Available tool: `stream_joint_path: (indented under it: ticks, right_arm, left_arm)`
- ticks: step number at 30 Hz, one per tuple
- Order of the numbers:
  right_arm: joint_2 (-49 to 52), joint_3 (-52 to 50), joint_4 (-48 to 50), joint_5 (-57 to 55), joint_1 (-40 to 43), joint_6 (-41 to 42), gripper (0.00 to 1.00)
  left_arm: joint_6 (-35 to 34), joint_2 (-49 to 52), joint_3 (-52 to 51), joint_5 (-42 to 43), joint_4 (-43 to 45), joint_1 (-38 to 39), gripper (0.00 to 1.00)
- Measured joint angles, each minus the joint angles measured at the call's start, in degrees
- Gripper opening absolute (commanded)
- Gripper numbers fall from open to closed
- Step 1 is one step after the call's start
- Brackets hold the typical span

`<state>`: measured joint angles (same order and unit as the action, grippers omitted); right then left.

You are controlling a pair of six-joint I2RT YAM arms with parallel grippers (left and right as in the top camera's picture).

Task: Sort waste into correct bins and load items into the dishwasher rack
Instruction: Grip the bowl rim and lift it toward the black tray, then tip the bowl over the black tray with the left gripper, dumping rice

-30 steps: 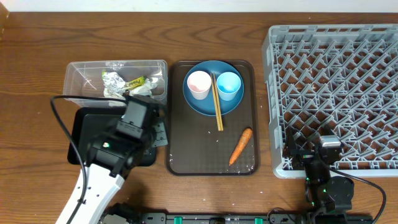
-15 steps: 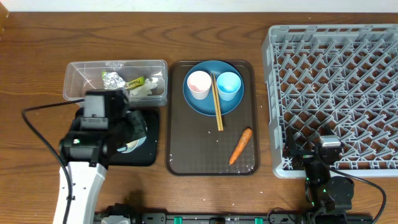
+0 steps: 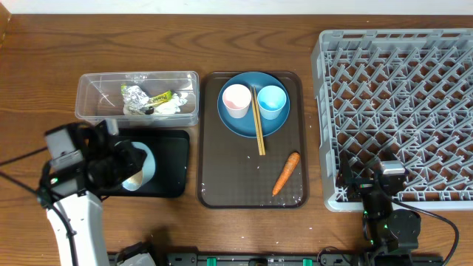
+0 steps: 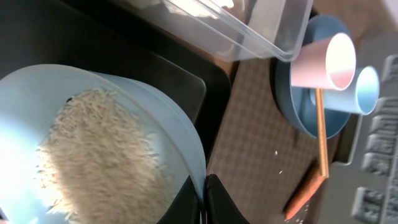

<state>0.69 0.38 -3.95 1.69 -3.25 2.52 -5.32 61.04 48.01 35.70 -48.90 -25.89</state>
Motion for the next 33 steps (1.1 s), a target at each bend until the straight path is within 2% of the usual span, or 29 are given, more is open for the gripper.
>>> stream_joint_path:
  ticks: [6, 14, 24, 33]
  right_arm:
    - [0.0, 0.0, 0.02, 0.0, 0.02, -0.02, 0.99]
    - [0.0, 0.0, 0.02, 0.0, 0.02, 0.0, 0.99]
    - [0.0, 0.0, 0.02, 0.0, 0.02, -0.02, 0.99]
    - [0.0, 0.0, 0.02, 0.0, 0.02, -0.02, 0.99]
  left_arm:
    - [4.17, 4.26, -3.45, 13.49, 4.44, -12.09, 0.06]
    - [9.57, 15.87, -3.85, 29.59, 5.77, -21.0, 0.06]
    - [12.92, 27.82, -3.85, 46.53, 5.84, -22.82, 0.06]
    - [13.11, 28.33, -3.85, 51.65, 3.69, -22.82, 0.06]
